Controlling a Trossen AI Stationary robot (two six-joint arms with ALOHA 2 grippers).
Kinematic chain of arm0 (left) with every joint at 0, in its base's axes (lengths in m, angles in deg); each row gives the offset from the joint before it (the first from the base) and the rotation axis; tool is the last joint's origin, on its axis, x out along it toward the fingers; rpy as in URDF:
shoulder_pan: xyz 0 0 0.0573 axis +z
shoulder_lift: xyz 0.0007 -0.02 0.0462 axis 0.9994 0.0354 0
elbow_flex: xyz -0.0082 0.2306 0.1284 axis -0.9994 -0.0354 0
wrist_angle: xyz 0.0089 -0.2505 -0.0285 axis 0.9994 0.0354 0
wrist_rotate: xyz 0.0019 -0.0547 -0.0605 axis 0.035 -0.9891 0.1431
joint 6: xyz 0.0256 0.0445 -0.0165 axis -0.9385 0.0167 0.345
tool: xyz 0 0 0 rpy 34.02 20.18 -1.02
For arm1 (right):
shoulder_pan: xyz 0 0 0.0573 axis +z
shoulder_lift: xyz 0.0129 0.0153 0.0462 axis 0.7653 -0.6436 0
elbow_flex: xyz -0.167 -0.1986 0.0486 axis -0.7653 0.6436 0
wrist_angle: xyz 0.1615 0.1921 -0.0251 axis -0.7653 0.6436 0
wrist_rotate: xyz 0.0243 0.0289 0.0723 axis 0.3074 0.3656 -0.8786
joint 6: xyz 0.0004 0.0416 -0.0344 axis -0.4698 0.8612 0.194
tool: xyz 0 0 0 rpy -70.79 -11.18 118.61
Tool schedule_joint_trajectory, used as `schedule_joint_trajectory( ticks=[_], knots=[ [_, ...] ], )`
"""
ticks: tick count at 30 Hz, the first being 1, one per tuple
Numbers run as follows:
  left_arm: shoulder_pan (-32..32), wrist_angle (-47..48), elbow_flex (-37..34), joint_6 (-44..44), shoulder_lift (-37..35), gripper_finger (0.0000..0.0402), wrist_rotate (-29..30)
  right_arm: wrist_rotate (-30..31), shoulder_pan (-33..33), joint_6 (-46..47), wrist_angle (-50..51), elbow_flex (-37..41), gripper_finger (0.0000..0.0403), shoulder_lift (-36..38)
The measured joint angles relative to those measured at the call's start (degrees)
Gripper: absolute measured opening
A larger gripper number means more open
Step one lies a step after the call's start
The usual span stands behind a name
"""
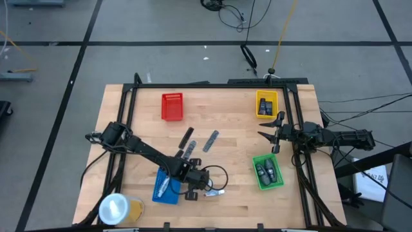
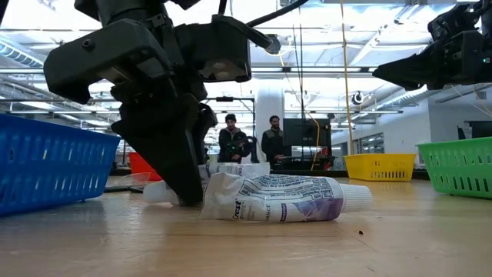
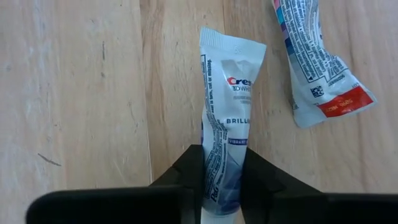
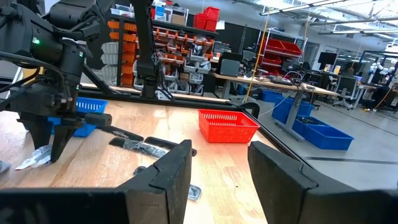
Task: Pick & Place Travel size toiletries
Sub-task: Put the left white purple toothpaste into the blue basket
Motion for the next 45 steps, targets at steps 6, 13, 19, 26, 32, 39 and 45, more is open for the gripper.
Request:
schedule_joint_trajectory(
  ticks=[6,13,19,26,32,39,45],
  knots=[
    [0.3,0.5,0.3,-0.2,-0.3,0.0052,2.2,0.0,0.0,0.0,0.0,0.0,0.0151,0.0],
    [0.3,2.0,2.3,-0.6,-2.4,0.0053,2.4,0.0,0.0,0.0,0.0,0.0,0.0151,0.0],
    [0.4,1.7,2.4,-0.6,-7.5,0.0035,3.9,0.0,0.0,0.0,0.0,0.0,0.0151,0.0],
    [-1.3,4.9,2.4,3.1,-15.1,0.0025,5.3,0.0,0.0,0.0,0.0,0.0,0.0151,0.0],
    [-5.1,14.3,2.5,14.5,-18.6,0.0024,10.8,0.0,0.0,0.0,0.0,0.0,0.0151,0.0],
    [-10.4,24.0,2.5,32.4,-18.7,0.0024,13.0,0.0,0.0,0.0,0.0,0.0,0.0151,0.0],
    [-15.5,28.5,2.5,48.3,-18.7,0.0024,16.8,0.0,0.0,0.0,0.0,0.0,0.0151,0.0]
  ],
)
